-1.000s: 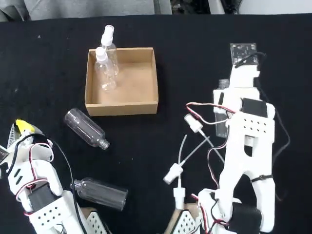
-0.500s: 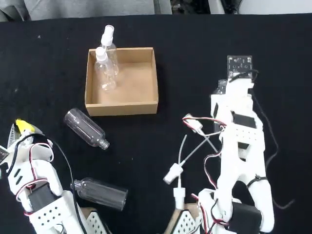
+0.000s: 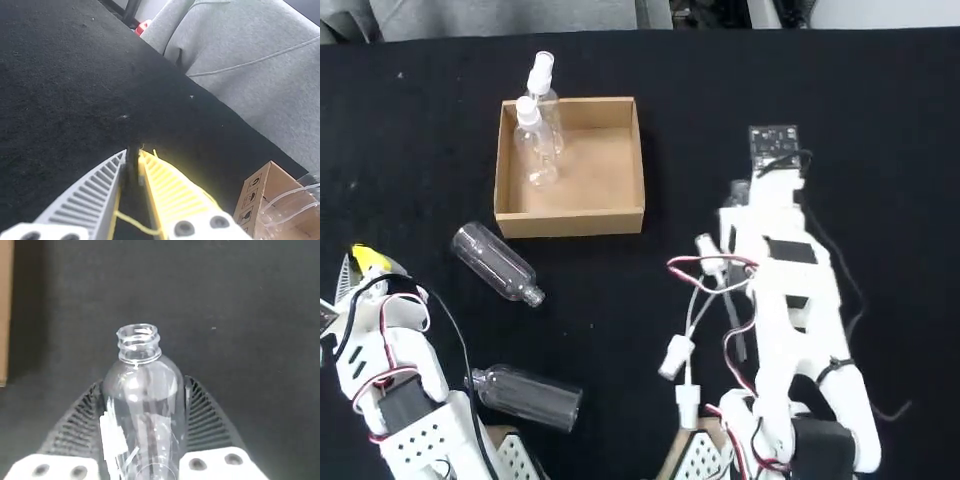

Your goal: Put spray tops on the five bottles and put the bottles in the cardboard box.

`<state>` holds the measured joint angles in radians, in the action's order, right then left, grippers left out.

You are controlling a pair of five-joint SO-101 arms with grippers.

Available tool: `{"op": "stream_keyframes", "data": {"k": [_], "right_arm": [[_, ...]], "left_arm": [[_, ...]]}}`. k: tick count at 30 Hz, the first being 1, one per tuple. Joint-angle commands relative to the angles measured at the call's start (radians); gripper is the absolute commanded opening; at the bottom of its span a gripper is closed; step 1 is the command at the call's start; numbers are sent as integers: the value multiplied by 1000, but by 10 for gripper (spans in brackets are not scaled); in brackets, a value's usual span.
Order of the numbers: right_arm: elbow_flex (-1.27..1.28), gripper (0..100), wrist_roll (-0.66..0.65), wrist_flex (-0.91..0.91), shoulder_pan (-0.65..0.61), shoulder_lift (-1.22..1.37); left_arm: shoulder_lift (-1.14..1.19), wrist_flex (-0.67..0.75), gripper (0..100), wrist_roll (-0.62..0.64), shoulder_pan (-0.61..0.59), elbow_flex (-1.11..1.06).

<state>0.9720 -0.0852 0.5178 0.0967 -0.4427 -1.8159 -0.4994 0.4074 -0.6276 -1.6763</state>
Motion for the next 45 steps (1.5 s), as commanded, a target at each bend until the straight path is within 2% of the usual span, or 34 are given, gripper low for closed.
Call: {"op": "stream_keyframes", "data": {"k": [1, 7, 12, 28, 32, 45], "right_arm": [[-2, 11, 37, 8, -52, -45], [-2, 11, 83, 26, -106, -45], [-12, 11, 158, 106, -209, -47], [-13, 11, 382, 106, -465, -47], [-21, 11, 425, 109, -479, -87], [-15, 11, 384, 275, -479, -438]], "left_arm": [[-12, 0, 33, -11, -1, -24], [-12, 0, 33, -11, -1, -24], [-12, 0, 33, -11, -1, -24], [-12, 0, 33, -11, -1, -24], [-12, 0, 33, -11, -1, -24], [-12, 0, 33, -11, 1, -24]]}}
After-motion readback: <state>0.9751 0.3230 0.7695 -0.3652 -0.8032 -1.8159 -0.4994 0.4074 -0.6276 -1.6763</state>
